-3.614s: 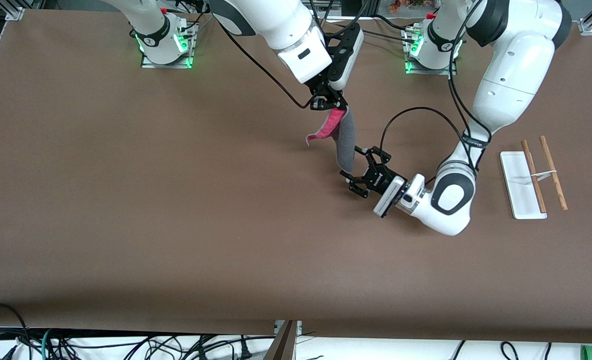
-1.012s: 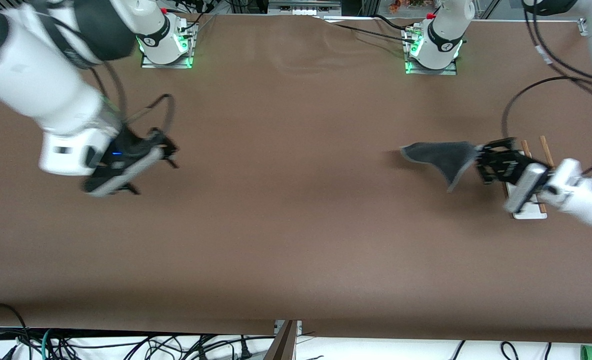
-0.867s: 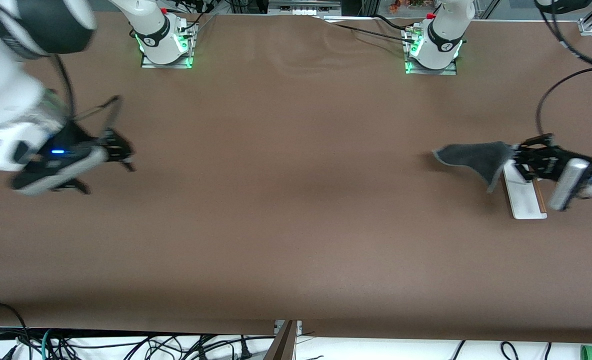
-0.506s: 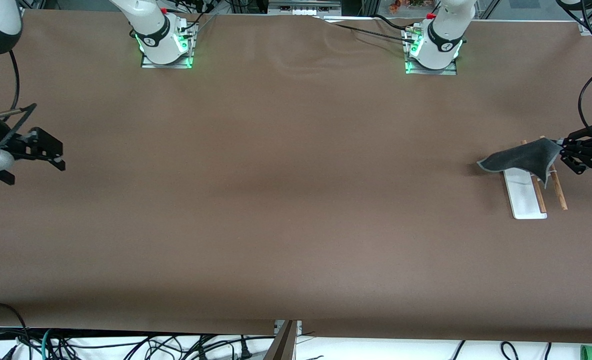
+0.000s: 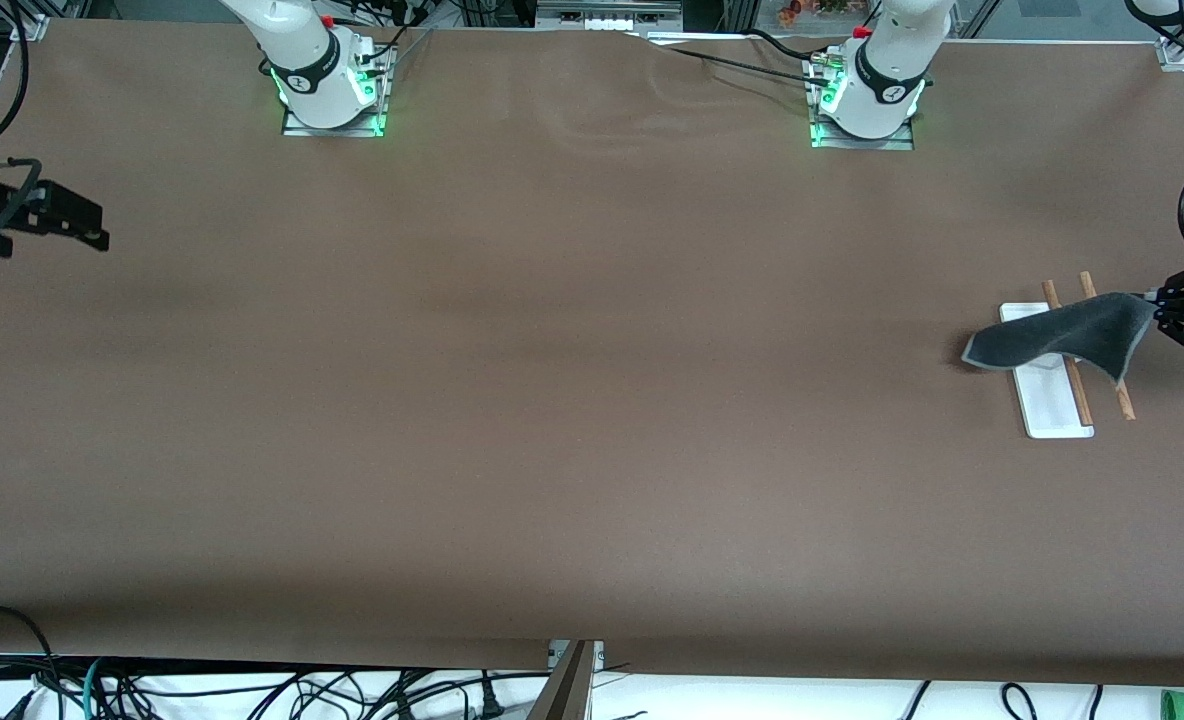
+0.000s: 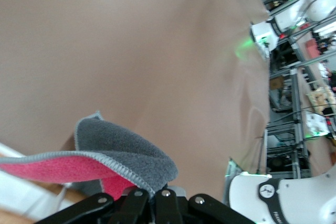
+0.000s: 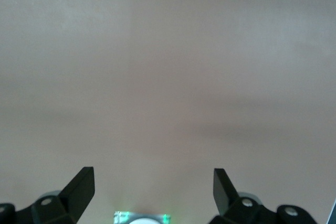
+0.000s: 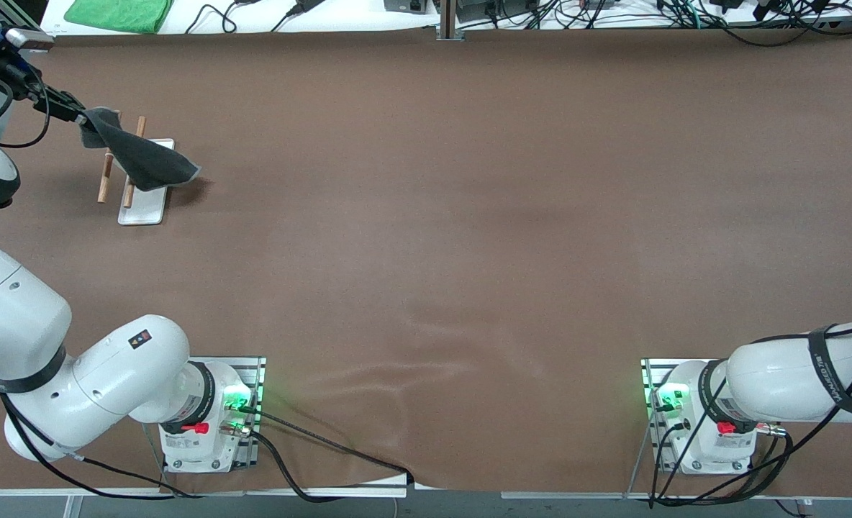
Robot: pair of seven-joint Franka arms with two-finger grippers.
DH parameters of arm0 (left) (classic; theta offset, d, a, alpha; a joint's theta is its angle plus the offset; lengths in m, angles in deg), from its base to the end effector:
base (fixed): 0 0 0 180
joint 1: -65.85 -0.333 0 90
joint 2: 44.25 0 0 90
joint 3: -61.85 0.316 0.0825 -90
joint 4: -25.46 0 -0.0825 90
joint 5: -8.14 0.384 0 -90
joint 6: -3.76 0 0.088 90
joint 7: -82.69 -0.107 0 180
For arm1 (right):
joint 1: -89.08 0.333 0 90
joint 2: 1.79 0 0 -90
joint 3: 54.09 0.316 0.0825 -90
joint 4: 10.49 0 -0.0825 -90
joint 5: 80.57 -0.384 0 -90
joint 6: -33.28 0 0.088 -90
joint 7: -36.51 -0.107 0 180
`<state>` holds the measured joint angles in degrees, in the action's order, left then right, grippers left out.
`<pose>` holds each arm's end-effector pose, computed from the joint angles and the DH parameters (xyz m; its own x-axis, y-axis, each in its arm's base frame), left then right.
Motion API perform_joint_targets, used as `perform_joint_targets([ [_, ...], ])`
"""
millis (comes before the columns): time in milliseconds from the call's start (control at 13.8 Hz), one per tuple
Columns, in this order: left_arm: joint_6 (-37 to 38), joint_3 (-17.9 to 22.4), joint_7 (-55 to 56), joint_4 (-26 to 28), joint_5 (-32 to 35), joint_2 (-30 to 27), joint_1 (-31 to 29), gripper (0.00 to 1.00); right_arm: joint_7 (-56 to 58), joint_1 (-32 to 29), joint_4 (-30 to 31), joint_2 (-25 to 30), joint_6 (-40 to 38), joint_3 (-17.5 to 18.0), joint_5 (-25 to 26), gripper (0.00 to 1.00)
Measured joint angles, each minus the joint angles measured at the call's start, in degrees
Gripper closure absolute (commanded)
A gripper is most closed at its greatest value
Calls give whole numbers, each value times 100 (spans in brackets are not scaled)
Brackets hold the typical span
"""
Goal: Pass towel and hang on rack
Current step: 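Carry the towel with the left gripper while the right gripper withdraws, then lower the towel over the wooden sticks and open the left gripper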
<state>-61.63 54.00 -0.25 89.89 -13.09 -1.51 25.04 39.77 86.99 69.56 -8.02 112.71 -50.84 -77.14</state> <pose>0.5700 0.3423 0.3524 0.6869 -0.6358 0.3520 -0.6605 -0.3441 0.6673 0.5688 0.0022 0.6290 0.9904 0.0663 -0.1217 0.0724 -0.9963 0.0467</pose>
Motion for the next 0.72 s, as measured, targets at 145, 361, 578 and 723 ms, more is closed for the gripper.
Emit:
perform_joint_targets([
  [145,-362,169,-248,1,27,39,-13,100,-123,2,31,78,-357,82,0,0],
  [361,-647,340,-468,1,30,170,-17,100,-257,6,130,111,-629,189,0,0],
  [578,-741,489,-610,0,31,226,-32,100,-523,0,200,111,-629,188,0,0],
  [723,-742,551,-704,-2,31,226,-118,100,-762,0,201,112,-629,187,-1,0],
])
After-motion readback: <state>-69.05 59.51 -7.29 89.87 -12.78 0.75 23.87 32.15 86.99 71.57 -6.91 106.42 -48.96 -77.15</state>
